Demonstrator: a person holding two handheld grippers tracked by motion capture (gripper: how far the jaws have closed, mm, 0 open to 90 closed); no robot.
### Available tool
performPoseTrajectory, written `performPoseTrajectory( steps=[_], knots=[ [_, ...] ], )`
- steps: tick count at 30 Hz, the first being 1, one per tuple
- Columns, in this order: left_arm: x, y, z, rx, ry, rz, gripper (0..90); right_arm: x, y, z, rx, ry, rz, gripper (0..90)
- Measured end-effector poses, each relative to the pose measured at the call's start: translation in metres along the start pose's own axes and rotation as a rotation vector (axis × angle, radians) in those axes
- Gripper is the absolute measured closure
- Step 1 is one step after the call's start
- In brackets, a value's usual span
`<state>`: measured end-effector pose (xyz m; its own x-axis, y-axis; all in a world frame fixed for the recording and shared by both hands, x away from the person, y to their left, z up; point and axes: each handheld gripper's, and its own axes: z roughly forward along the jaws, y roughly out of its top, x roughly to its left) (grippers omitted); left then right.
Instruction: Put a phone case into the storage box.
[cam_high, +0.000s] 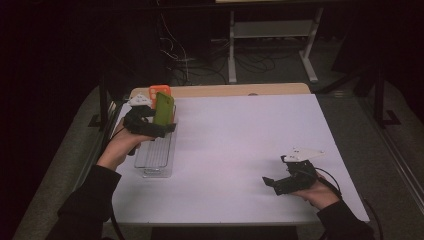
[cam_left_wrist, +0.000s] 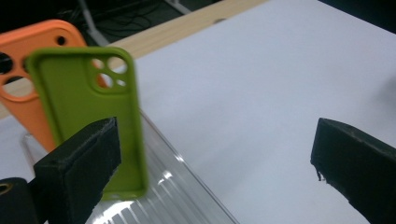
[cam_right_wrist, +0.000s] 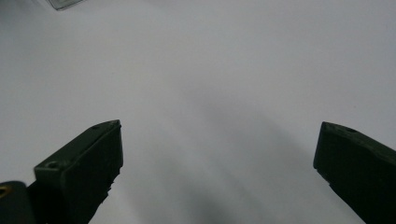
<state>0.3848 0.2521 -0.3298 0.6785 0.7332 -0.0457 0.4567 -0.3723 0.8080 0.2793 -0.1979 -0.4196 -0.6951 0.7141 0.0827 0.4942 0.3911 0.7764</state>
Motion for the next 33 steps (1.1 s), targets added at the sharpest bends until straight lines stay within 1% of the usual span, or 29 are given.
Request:
performPoseTrajectory(
  steps=[1,3,4,5,6,7,8,10,12,13,14,15,16,17,18,19,20,21,22,24,25,26,27,28,29,31,33],
  knots=[
    [-0.003,-0.003,-0.002,-0.001,-0.009,0.009,1.3,0.000,0.000,0.000,0.000,0.000,-0.004,0.6],
    [-0.009,-0.009,-0.006,-0.004,-0.025,0.006,1.3,0.000,0.001,-0.001,0.000,0.002,-0.003,0.6],
    [-0.011,-0.012,-0.007,-0.001,-0.028,0.026,1.3,0.000,0.001,-0.002,-0.003,0.004,-0.003,0.6],
    [-0.014,-0.016,-0.009,-0.005,-0.034,0.014,1.3,-0.001,0.002,-0.002,-0.003,0.003,-0.008,0.6],
    [-0.016,-0.019,-0.010,-0.010,-0.040,0.017,1.3,-0.001,0.002,-0.002,-0.003,0.002,-0.009,0.6],
    [-0.019,-0.023,-0.011,-0.007,-0.043,0.010,1.3,0.000,0.002,-0.002,-0.004,0.003,-0.007,0.6],
    [-0.020,-0.026,-0.013,-0.002,-0.046,0.027,1.3,0.000,0.002,-0.003,-0.005,0.003,-0.005,0.6],
    [-0.025,-0.034,-0.015,-0.007,-0.055,0.033,1.3,0.001,0.003,-0.003,-0.003,0.003,-0.007,0.6],
    [-0.029,-0.040,-0.017,-0.006,-0.058,0.044,1.3,0.000,0.003,-0.003,-0.006,0.007,-0.019,0.5],
    [-0.031,-0.044,-0.018,-0.006,-0.062,0.052,1.3,0.001,0.003,-0.004,-0.006,0.008,-0.015,0.5],
    [-0.033,-0.047,-0.019,-0.005,-0.062,0.049,1.3,0.001,0.003,-0.004,-0.006,0.011,-0.013,0.6],
    [-0.035,-0.051,-0.019,-0.001,-0.060,0.064,1.3,0.001,0.003,-0.004,-0.006,0.014,-0.014,0.6],
    [-0.038,-0.056,-0.019,-0.006,-0.060,0.064,1.3,0.002,0.004,-0.005,-0.005,0.012,-0.017,0.5],
    [-0.039,-0.060,-0.020,-0.001,-0.064,0.072,1.3,0.002,0.004,-0.005,-0.010,0.014,-0.018,0.5],
    [-0.041,-0.063,-0.020,0.003,-0.069,0.080,1.3,0.001,0.005,-0.006,-0.016,0.011,-0.034,0.5],
    [-0.043,-0.068,-0.020,0.000,-0.071,0.076,1.3,0.002,0.005,-0.006,-0.018,0.014,-0.026,0.6],
    [-0.045,-0.071,-0.020,0.002,-0.070,0.087,1.3,0.002,0.006,-0.007,-0.020,0.013,-0.031,0.6],
    [-0.046,-0.075,-0.020,0.009,-0.068,0.092,1.3,0.003,0.006,-0.008,-0.020,0.018,-0.024,0.5],
    [-0.047,-0.078,-0.020,0.010,-0.072,0.093,1.3,0.002,0.007,-0.008,-0.025,0.016,-0.034,0.5],
    [-0.049,-0.084,-0.021,0.012,-0.077,0.091,1.3,0.003,0.007,-0.009,-0.028,0.019,-0.030,0.5],
    [-0.049,-0.085,-0.021,0.023,-0.077,0.100,1.3,0.003,0.008,-0.010,-0.032,0.021,-0.032,0.5],
    [-0.050,-0.087,-0.021,0.019,-0.077,0.103,1.3,0.004,0.009,-0.010,-0.032,0.022,-0.033,0.6],
    [-0.051,-0.088,-0.021,0.019,-0.076,0.097,1.3,0.004,0.009,-0.011,-0.037,0.023,-0.033,0.6],
    [-0.051,-0.089,-0.022,0.027,-0.079,0.101,1.3,0.005,0.011,-0.012,-0.042,0.026,-0.031,0.5],
    [-0.052,-0.091,-0.021,0.021,-0.084,0.095,1.3,0.005,0.012,-0.013,-0.050,0.024,-0.039,0.5],
    [-0.052,-0.092,-0.021,0.025,-0.081,0.104,1.3,0.006,0.014,-0.014,-0.056,0.030,-0.040,0.6],
    [-0.052,-0.092,-0.021,0.024,-0.083,0.100,1.3,0.007,0.014,-0.014,-0.058,0.029,-0.045,0.6]
  ],
)
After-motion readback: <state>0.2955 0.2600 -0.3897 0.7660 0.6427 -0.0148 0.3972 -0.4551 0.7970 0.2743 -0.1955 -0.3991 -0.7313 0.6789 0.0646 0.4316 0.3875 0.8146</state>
